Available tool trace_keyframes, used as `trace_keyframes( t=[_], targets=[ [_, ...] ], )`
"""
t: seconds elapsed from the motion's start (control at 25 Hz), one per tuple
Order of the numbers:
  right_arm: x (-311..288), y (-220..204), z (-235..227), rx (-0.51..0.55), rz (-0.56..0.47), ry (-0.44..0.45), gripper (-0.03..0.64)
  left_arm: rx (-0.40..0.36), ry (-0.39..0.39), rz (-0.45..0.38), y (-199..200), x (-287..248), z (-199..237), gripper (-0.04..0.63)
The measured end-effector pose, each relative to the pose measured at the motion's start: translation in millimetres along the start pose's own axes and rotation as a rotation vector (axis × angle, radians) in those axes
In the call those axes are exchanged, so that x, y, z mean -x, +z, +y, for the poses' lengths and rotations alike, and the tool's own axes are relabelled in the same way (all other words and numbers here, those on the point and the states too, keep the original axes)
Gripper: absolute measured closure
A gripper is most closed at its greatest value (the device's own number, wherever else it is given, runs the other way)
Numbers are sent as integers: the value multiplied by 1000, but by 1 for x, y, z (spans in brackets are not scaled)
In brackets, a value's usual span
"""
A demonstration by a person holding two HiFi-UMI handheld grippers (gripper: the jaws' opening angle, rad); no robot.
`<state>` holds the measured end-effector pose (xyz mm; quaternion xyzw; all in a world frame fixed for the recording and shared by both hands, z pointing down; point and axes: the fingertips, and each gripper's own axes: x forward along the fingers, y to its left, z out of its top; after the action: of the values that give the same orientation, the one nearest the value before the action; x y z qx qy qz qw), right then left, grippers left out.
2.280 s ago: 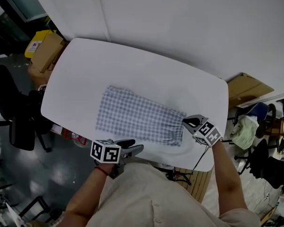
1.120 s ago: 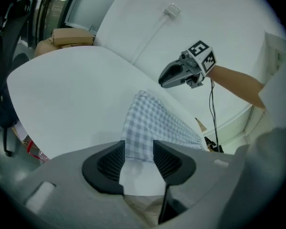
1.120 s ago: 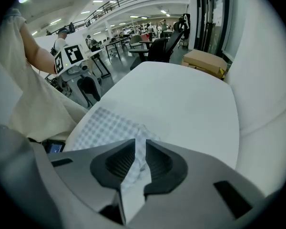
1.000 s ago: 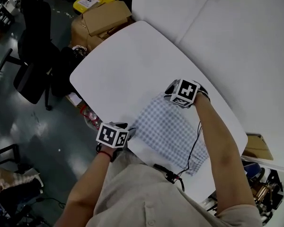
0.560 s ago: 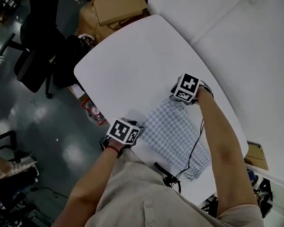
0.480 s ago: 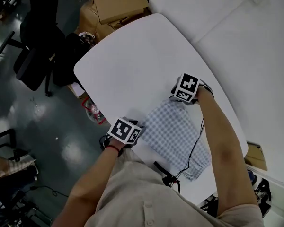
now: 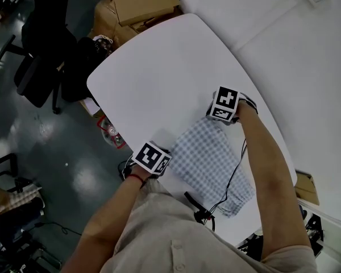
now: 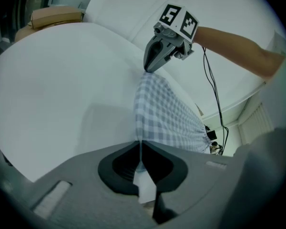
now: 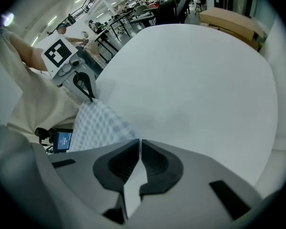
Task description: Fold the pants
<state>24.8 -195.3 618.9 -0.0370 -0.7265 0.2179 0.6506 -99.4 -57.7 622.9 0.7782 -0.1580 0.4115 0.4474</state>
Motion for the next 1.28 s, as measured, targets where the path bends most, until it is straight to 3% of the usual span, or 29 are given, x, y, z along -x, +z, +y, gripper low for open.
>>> trace_keyframes(
  t=[0.2,0.56,0.76,1.0,1.28],
  targets=[
    [13,-1,-12,-7,-57,-62,591,24,-3,-16,3,15,7,572],
    [61,58,-48,68,-240,-285,591,-28,173,-44,47,80,78,572],
    [100,89,-61,70,-353,-359,591,-57,231,-78,74,127,96,572],
    [153,100,-53,83,-474,-434,591,-189,296,-106,100,178,75,572],
    [201,65,-23,75,-565,-486,591,-345,300,-102,121,202,8,572]
  ],
)
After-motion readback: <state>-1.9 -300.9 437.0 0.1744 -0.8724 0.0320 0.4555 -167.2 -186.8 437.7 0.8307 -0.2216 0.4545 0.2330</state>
